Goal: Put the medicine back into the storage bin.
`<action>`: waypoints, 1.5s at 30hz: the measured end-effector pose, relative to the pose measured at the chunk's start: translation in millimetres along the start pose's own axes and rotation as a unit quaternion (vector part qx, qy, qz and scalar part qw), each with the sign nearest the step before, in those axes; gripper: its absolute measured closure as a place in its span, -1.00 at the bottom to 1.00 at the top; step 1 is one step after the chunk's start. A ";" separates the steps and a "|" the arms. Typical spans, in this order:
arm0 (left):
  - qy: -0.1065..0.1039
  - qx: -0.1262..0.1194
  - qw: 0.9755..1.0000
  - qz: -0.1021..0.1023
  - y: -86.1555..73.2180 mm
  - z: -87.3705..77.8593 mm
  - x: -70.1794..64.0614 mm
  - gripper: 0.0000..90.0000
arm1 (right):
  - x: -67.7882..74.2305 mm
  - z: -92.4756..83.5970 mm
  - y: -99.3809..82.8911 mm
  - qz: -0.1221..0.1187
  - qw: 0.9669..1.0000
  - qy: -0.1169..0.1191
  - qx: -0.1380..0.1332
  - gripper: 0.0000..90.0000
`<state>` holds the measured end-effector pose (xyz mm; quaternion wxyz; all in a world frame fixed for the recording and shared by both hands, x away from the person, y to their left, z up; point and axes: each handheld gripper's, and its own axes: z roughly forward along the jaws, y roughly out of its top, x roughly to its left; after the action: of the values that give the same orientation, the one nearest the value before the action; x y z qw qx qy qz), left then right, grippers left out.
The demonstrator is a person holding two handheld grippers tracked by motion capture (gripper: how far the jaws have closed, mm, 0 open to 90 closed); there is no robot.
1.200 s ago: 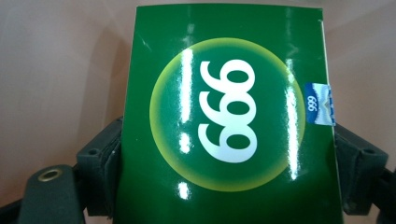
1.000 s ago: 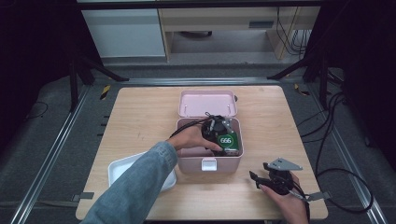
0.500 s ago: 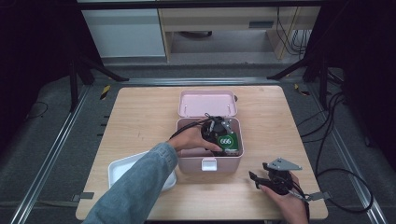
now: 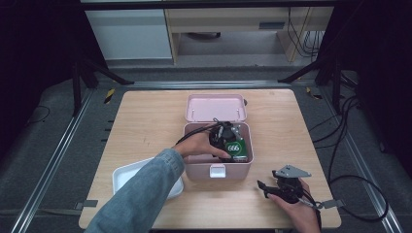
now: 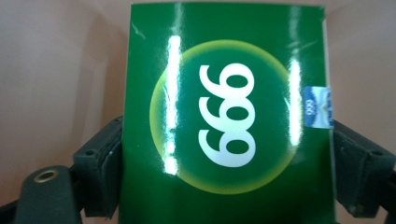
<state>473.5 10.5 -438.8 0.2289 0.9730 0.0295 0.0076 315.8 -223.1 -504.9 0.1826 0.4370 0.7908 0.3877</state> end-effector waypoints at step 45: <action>0.183 -0.133 0.965 -0.135 -108.9 -164.4 -33.9 -0.79 | 3.2 0.8 3.4 -0.019 0.999 -0.025 0.004 -0.41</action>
<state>429.1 179.0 -340.2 0.3459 0.9028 0.2002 0.1585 316.4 -219.0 -502.6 0.2078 0.4317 0.7960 0.3699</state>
